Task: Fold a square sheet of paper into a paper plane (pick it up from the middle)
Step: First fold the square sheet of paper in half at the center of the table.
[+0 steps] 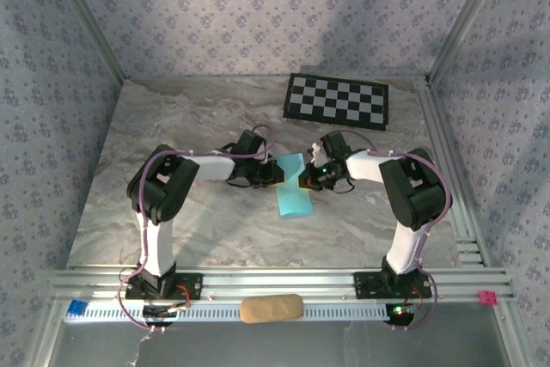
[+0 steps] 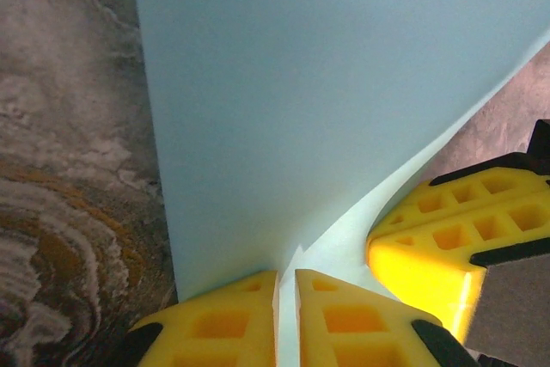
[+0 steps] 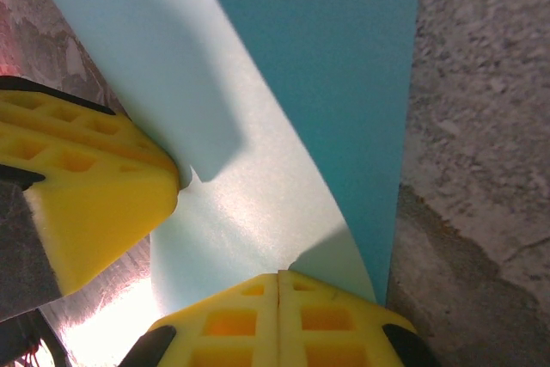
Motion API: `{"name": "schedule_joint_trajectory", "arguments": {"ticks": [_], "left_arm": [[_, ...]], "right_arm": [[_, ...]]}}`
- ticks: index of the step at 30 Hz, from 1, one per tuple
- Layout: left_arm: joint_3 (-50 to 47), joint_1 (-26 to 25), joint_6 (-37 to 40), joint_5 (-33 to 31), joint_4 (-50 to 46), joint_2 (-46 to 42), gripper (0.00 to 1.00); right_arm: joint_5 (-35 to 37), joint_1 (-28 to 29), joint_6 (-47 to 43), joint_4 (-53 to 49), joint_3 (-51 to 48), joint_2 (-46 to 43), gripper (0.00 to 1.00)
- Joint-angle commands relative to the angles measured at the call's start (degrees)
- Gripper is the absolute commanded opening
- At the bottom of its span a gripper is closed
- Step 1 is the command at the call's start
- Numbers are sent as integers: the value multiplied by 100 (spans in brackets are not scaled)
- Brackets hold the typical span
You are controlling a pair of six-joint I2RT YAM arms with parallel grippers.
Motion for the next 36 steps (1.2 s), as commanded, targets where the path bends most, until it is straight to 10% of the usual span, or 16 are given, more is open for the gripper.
{"name": "schedule_joint_trajectory", "arguments": {"ticks": [1, 36], "left_arm": [[250, 147, 195, -36, -422, -8, 16], [1444, 287, 385, 181, -1225, 645, 5]], "right_arm": [[988, -22, -148, -740, -290, 496, 0], [1006, 5, -142, -751, -318, 469, 0]]}}
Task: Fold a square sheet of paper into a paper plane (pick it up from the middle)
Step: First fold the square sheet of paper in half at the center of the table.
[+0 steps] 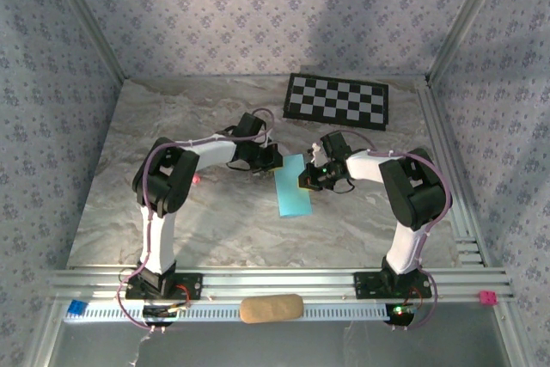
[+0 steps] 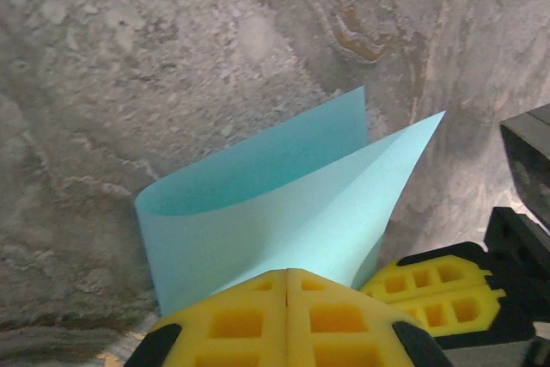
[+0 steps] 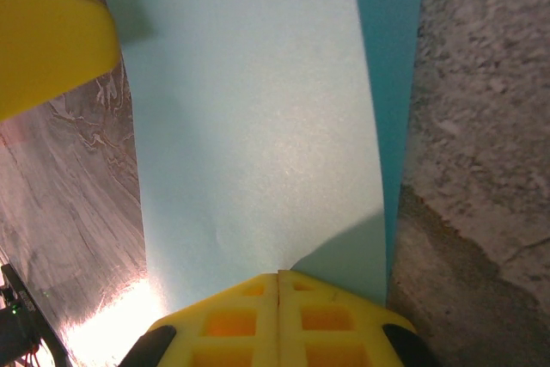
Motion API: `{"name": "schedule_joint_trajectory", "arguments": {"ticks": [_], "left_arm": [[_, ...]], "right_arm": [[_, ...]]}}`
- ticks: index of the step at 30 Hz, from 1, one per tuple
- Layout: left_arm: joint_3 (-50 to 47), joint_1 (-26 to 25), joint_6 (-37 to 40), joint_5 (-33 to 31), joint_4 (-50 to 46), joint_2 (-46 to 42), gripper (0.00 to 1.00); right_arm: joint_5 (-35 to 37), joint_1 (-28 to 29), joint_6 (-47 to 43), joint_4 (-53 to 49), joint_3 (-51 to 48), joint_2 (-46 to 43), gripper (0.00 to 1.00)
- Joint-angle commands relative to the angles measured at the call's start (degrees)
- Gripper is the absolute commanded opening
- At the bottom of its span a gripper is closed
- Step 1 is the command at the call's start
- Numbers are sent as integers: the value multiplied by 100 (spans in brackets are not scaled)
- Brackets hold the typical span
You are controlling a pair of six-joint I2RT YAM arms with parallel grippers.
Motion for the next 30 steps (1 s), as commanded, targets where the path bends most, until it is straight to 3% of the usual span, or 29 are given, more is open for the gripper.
{"name": "schedule_joint_trajectory", "arguments": {"ticks": [1, 13, 30], "left_arm": [[180, 9, 96, 153, -205, 234, 4], [291, 165, -203, -627, -307, 619, 0], [616, 414, -570, -949, -179, 775, 1]], "right_arm": [[1011, 2, -143, -738, -331, 465, 0], [1020, 10, -139, -712, -366, 485, 0], [1003, -24, -197, -711, -385, 509, 0]]}}
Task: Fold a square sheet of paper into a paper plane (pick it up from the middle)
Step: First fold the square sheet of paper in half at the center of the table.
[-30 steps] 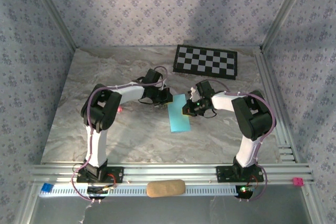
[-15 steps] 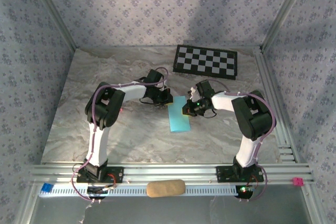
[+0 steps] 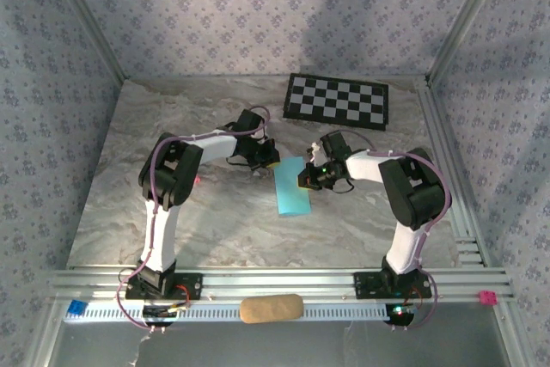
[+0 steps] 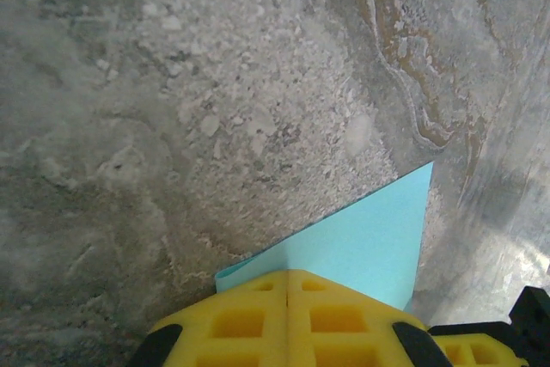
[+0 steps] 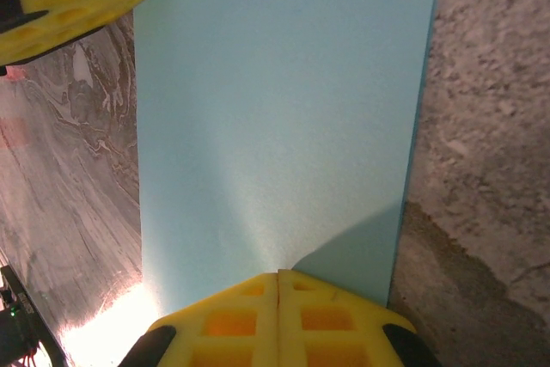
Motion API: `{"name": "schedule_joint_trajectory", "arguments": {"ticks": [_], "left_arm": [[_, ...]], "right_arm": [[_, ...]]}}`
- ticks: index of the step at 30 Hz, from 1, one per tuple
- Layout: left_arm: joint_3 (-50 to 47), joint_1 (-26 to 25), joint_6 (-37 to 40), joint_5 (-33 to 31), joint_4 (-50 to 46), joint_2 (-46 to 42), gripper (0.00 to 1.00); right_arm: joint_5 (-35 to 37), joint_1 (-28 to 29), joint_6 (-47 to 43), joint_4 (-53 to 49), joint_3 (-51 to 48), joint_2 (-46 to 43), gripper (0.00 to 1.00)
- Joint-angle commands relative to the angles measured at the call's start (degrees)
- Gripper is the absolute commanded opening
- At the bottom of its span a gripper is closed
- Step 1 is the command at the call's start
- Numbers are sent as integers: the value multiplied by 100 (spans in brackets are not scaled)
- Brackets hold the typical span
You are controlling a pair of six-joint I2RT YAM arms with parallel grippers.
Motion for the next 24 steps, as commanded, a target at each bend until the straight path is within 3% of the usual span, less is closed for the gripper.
{"name": "schedule_joint_trajectory", "arguments": {"ticks": [1, 24], "left_arm": [[133, 182, -108, -769, -12, 274, 1], [273, 276, -426, -952, 184, 364, 4]], "right_arm": [[1003, -24, -168, -825, -378, 485, 0], [944, -169, -278, -783, -553, 437, 0]]}}
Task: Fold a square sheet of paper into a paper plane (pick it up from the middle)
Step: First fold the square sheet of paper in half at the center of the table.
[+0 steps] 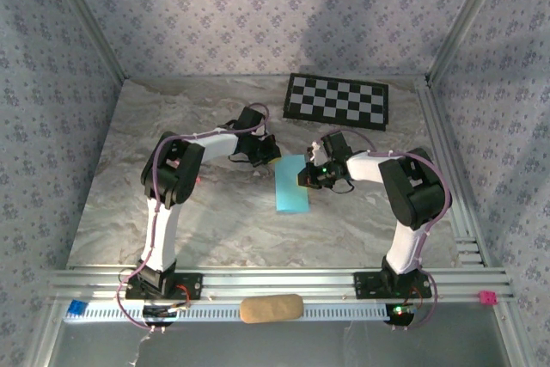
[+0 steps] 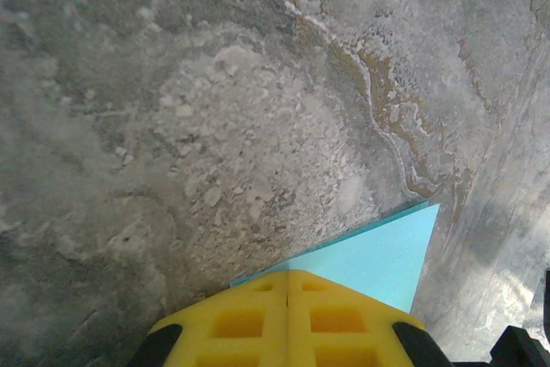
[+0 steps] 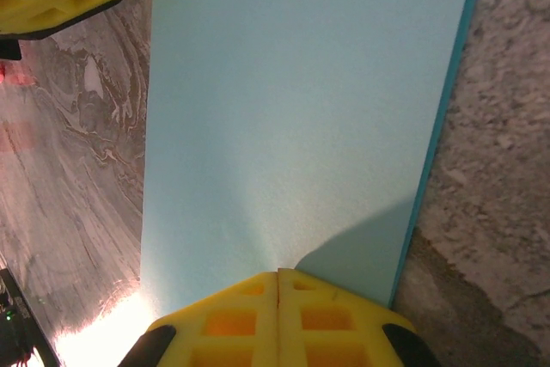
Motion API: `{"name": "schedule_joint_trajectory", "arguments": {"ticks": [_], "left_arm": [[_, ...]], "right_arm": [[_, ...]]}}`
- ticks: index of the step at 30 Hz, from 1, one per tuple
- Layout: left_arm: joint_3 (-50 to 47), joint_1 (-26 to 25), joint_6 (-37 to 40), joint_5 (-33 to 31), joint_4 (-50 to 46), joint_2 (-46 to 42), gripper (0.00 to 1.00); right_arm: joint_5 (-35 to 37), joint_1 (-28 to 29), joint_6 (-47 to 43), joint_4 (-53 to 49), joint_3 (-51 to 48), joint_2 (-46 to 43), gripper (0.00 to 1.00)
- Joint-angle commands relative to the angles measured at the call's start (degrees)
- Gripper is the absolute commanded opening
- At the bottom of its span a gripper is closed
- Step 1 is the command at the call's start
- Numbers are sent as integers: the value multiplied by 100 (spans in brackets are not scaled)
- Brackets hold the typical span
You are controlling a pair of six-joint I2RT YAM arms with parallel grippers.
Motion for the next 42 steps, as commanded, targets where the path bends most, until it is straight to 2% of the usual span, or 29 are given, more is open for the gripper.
{"name": "schedule_joint_trajectory", "arguments": {"ticks": [1, 22, 29, 35, 37, 42], "left_arm": [[89, 255, -27, -780, 44, 226, 4], [397, 226, -303, -1079, -312, 261, 7], [772, 132, -29, -1157, -800, 199, 7], [772, -2, 163, -1230, -974, -292, 10], [623, -106, 223, -1155, -935, -546, 10], [-93, -513, 75, -512, -395, -1042, 10]], "right_arm": [[965, -131, -203, -1093, -447, 440, 0], [900, -163, -245, -1078, -472, 413, 0], [888, -163, -229, -1067, -466, 413, 0], [854, -167, -179, -1056, -430, 361, 0], [873, -164, -162, -1062, -415, 351, 0], [920, -168, -122, -1079, -404, 321, 0]]}}
